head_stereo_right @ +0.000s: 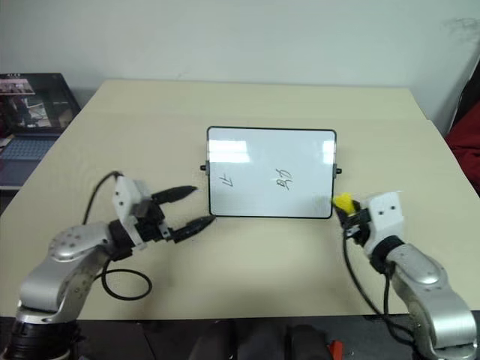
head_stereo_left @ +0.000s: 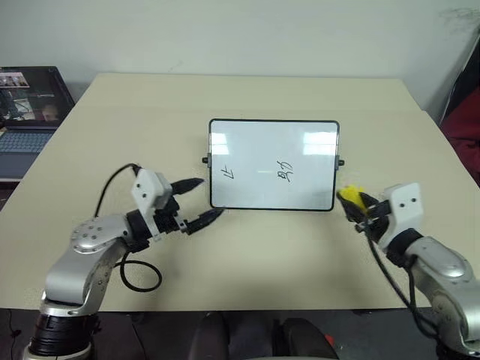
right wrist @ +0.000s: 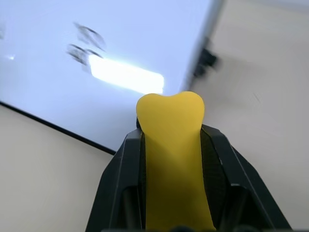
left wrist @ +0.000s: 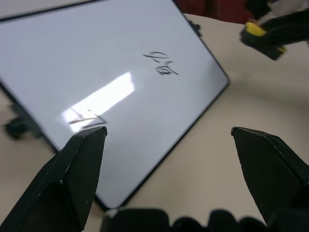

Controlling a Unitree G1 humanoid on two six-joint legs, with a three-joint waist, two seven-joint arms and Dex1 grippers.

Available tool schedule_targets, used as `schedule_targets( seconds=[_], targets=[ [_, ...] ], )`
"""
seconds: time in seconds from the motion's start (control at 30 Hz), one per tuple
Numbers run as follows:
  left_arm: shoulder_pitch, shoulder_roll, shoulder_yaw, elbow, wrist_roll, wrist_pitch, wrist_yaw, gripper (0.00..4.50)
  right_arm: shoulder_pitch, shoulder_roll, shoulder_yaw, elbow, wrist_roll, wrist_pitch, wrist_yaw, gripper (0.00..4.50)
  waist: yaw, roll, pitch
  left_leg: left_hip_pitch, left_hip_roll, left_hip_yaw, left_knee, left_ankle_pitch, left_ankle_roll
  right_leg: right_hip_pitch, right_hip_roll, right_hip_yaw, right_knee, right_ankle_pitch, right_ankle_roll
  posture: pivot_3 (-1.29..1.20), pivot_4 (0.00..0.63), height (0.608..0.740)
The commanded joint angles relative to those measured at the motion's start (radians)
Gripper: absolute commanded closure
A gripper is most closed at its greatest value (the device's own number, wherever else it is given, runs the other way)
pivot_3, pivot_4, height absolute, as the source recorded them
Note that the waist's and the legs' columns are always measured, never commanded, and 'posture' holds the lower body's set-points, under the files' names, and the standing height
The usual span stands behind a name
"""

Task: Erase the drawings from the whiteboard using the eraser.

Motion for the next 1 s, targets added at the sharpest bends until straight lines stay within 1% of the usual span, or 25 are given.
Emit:
schedule_targets(
  seconds=[0.03,0.17,0.23,0.37,0.43,0.53,0.63,0.7,0.9,1.0],
  targets=[
    [0.002,0.016,0.049,-0.006,0.008,-0.004,0.023,0.00,-0.110,-0.009,0.112,-0.011,-0.050,-0.056,0.014,3.33,-0.001,0.000,0.000,0.000,0.000,0.000,0.000,0.000,0.000,0.000,0.000,0.000,0.001,0.000,0.000,0.00,0.150,0.740],
    [0.013,0.032,0.069,0.021,0.035,0.001,0.048,0.00,-0.248,0.010,0.225,0.068,-0.107,-0.081,0.019,3.33,0.000,0.000,0.000,0.001,0.000,0.000,0.000,0.000,0.000,-0.001,0.000,0.000,0.004,0.000,-0.001,0.00,0.150,0.740],
    [0.022,0.038,0.073,0.035,0.061,-0.006,0.064,0.00,-0.335,0.007,0.286,0.142,-0.165,-0.136,0.034,3.33,0.001,0.000,0.000,0.001,0.000,0.000,0.000,0.000,0.000,-0.002,0.000,0.000,0.004,0.002,-0.003,0.00,0.150,0.740],
    [0.037,0.051,0.079,0.049,0.087,-0.017,0.068,0.00,-0.447,0.028,0.356,0.252,-0.227,-0.224,0.065,3.33,0.002,-0.001,0.000,0.000,0.000,0.000,0.000,0.000,0.000,-0.003,0.000,0.001,0.004,0.002,-0.003,0.00,0.150,0.740],
    [0.048,0.062,0.097,0.056,0.093,-0.016,0.069,0.00,-0.520,0.046,0.414,0.316,-0.272,-0.280,0.091,3.33,0.003,-0.001,0.000,-0.002,0.000,0.000,0.000,0.000,0.000,-0.004,0.000,0.001,0.004,0.002,-0.004,0.00,0.150,0.740],
    [0.056,0.069,0.104,0.052,0.096,-0.011,0.070,0.00,-0.593,0.090,0.458,0.398,-0.298,-0.300,0.112,3.33,0.002,-0.001,0.000,-0.002,0.001,0.000,0.000,0.000,0.000,-0.006,0.000,0.001,0.005,0.002,-0.004,0.00,0.150,0.740],
    [0.072,0.069,0.101,0.025,0.078,-0.014,0.047,0.00,-0.678,0.167,0.477,0.488,-0.285,-0.258,0.135,3.33,0.000,-0.001,0.000,-0.002,0.001,0.000,0.000,0.000,0.000,-0.006,0.000,0.002,0.006,0.002,-0.004,0.00,0.150,0.740],
    [0.074,0.074,0.096,0.035,0.092,-0.018,0.046,0.00,-0.732,0.196,0.498,0.546,-0.308,-0.265,0.151,3.33,0.001,-0.002,0.000,-0.002,0.001,0.000,0.000,0.000,0.000,-0.008,0.000,0.003,0.009,0.002,-0.004,0.00,0.150,0.740],
    [0.058,0.076,0.091,0.069,0.126,-0.021,0.056,0.00,-0.858,0.260,0.590,0.729,-0.406,-0.331,0.189,3.33,0.001,-0.002,0.000,-0.002,0.002,0.000,0.001,0.001,0.000,-0.011,-0.003,0.002,0.012,0.002,-0.004,0.00,0.150,0.740],
    [0.056,0.079,0.089,0.074,0.132,-0.023,0.047,0.00,-0.897,0.279,0.609,0.804,-0.450,-0.362,0.192,3.33,0.001,-0.002,0.000,-0.002,0.002,0.000,0.001,0.001,0.000,-0.011,-0.003,0.002,0.012,0.002,-0.004,0.00,0.150,0.740]
  ],
)
